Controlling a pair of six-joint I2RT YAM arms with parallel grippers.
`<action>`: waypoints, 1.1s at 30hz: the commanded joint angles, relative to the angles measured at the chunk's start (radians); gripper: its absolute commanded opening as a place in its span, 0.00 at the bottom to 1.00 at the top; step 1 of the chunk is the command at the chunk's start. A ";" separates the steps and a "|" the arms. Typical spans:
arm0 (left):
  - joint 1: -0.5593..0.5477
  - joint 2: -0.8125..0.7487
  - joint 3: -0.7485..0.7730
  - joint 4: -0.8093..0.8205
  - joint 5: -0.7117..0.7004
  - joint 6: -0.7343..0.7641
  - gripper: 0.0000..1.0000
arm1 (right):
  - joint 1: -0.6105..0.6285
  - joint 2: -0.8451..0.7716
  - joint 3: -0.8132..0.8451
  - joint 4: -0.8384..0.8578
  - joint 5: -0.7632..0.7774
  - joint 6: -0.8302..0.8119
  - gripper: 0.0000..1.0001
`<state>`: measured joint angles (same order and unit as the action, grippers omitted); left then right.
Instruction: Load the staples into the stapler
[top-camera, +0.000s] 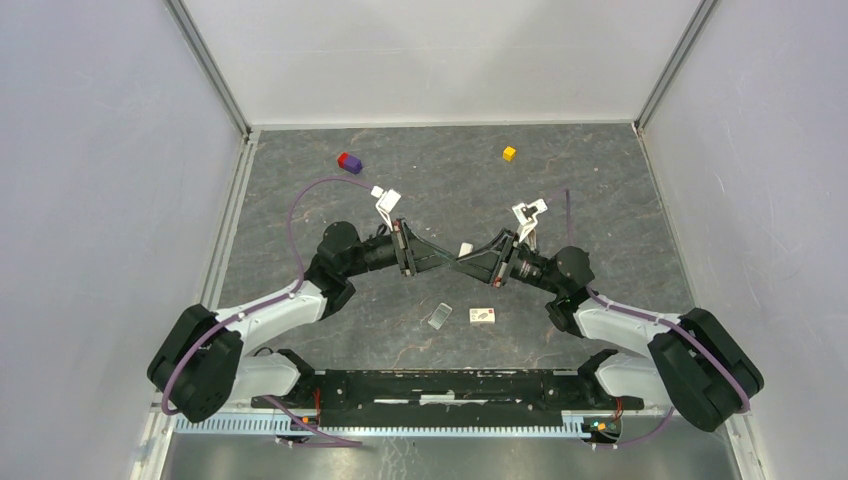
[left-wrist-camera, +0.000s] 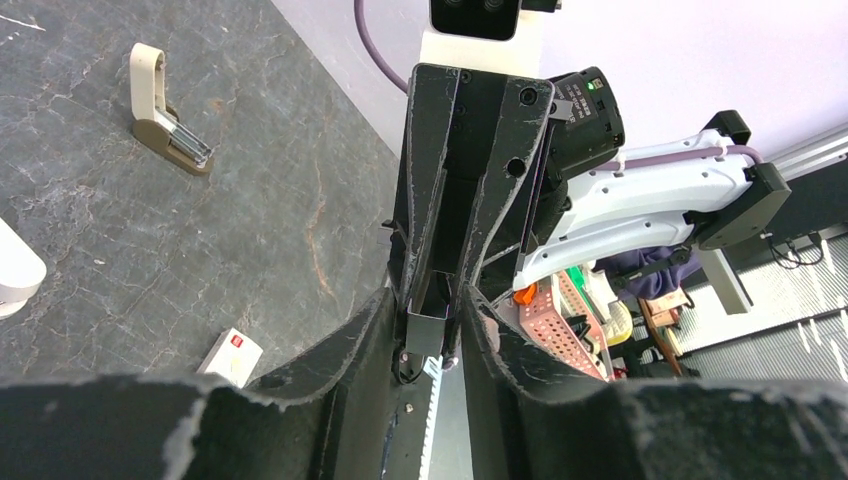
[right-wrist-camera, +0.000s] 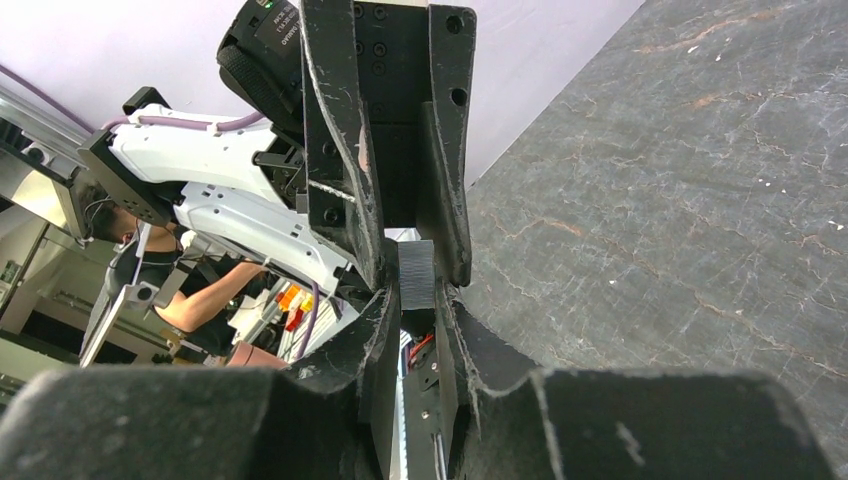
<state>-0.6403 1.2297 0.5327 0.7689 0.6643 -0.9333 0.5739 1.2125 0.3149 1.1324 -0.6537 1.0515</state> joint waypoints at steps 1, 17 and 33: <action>-0.006 -0.001 -0.002 0.037 0.015 0.021 0.36 | -0.004 0.006 -0.009 0.070 0.006 0.004 0.25; -0.006 -0.046 0.049 -0.224 -0.089 0.140 0.24 | -0.022 -0.031 -0.056 -0.032 0.020 -0.030 0.33; -0.012 -0.181 0.214 -1.020 -0.739 0.398 0.57 | 0.163 -0.175 0.240 -1.096 0.539 -0.844 0.41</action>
<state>-0.6521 1.1210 0.6762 -0.0498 0.1379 -0.6220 0.6056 0.9997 0.4393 0.2375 -0.2737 0.5022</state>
